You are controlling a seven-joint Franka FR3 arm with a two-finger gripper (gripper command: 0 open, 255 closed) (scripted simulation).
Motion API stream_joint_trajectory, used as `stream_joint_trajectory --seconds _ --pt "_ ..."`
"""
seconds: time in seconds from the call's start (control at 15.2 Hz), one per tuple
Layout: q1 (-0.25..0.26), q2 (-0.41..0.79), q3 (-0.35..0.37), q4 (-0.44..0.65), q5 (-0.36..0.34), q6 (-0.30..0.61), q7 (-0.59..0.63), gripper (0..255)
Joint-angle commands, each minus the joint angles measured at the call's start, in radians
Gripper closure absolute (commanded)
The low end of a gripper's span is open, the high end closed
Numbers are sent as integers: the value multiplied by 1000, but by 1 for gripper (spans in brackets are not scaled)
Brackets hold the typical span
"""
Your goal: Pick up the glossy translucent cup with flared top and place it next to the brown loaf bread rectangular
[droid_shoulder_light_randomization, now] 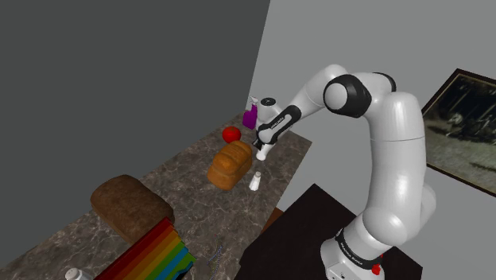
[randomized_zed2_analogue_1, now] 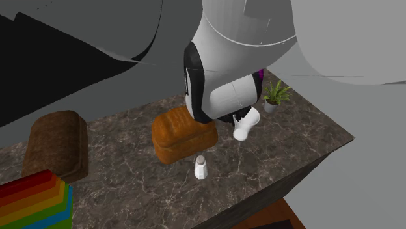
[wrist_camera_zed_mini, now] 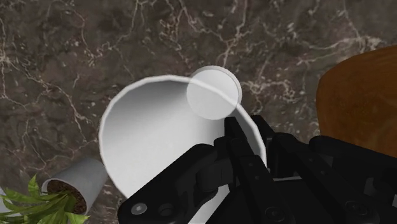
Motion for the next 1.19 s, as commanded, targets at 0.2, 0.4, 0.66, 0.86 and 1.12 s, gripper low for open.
stream_joint_trajectory --seconds 0.2,0.4,0.66,0.86,1.12 --pt "-6 -56 9 -15 9 -40 -18 255" --pt "-9 -90 14 -23 16 -66 -30 255" --pt "-12 -135 21 -30 25 -102 -46 255" --pt "-15 -167 26 -34 32 -130 -58 255" --pt "-18 -208 32 -36 42 -168 -74 255"
